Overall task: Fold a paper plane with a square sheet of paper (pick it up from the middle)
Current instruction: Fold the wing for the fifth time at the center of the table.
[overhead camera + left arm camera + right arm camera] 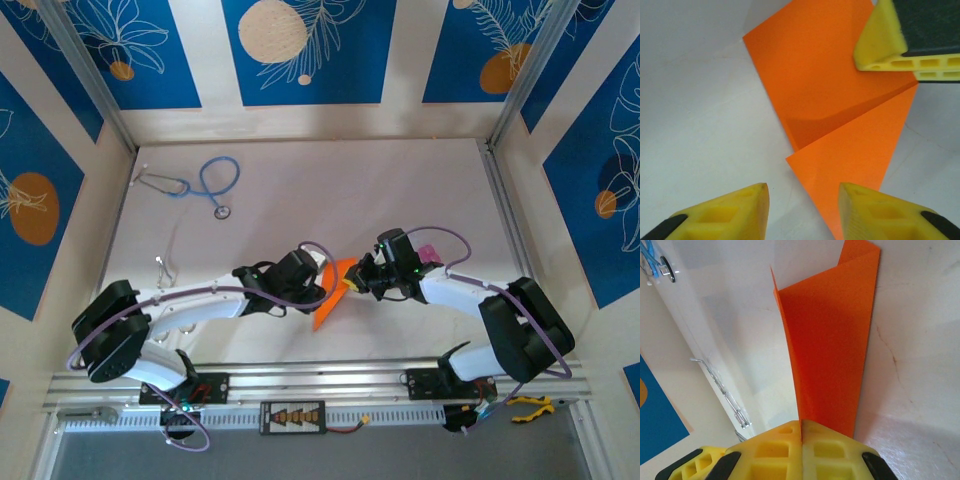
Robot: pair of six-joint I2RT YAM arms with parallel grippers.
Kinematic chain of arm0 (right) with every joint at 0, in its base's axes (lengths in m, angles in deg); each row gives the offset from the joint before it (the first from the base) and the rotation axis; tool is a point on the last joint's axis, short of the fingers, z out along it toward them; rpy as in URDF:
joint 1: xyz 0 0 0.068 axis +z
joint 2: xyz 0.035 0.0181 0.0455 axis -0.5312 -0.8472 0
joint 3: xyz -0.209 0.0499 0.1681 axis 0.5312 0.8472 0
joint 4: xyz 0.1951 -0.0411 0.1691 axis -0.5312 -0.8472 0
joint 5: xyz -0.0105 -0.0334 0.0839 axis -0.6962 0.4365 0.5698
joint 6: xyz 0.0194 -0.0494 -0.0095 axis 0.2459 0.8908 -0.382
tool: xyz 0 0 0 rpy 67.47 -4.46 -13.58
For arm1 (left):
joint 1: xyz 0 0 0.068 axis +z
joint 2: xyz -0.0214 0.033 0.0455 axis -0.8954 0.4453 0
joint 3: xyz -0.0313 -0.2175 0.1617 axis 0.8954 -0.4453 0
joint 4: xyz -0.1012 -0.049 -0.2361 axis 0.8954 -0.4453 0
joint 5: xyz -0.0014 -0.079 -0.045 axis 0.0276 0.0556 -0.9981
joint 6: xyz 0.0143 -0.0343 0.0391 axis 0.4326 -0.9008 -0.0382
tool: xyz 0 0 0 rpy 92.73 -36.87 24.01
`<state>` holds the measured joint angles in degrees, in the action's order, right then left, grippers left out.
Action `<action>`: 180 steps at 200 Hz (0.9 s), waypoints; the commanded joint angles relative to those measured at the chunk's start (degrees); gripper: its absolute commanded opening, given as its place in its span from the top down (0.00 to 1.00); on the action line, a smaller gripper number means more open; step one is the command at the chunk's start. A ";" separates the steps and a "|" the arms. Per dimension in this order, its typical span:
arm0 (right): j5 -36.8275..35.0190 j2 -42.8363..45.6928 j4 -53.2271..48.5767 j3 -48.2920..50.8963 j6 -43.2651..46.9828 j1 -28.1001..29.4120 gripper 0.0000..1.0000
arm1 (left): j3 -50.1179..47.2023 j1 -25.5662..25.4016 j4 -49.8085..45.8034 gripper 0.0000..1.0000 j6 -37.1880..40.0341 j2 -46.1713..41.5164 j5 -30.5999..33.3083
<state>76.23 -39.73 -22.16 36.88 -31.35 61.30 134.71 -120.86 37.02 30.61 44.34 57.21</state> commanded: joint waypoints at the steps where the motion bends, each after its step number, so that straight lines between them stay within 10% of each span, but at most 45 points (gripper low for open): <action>1: 1.18 1.33 0.37 0.14 0.76 -0.30 1.00 | -1.06 -0.92 3.45 0.59 2.20 -2.99 -4.35; 180: 0.13 2.97 0.31 0.67 -0.95 -0.38 1.00 | 4.09 -11.30 0.48 0.62 0.91 10.64 11.36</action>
<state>76.19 -38.13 -20.96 36.88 -31.63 61.19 137.33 -131.61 39.31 32.27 53.32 64.79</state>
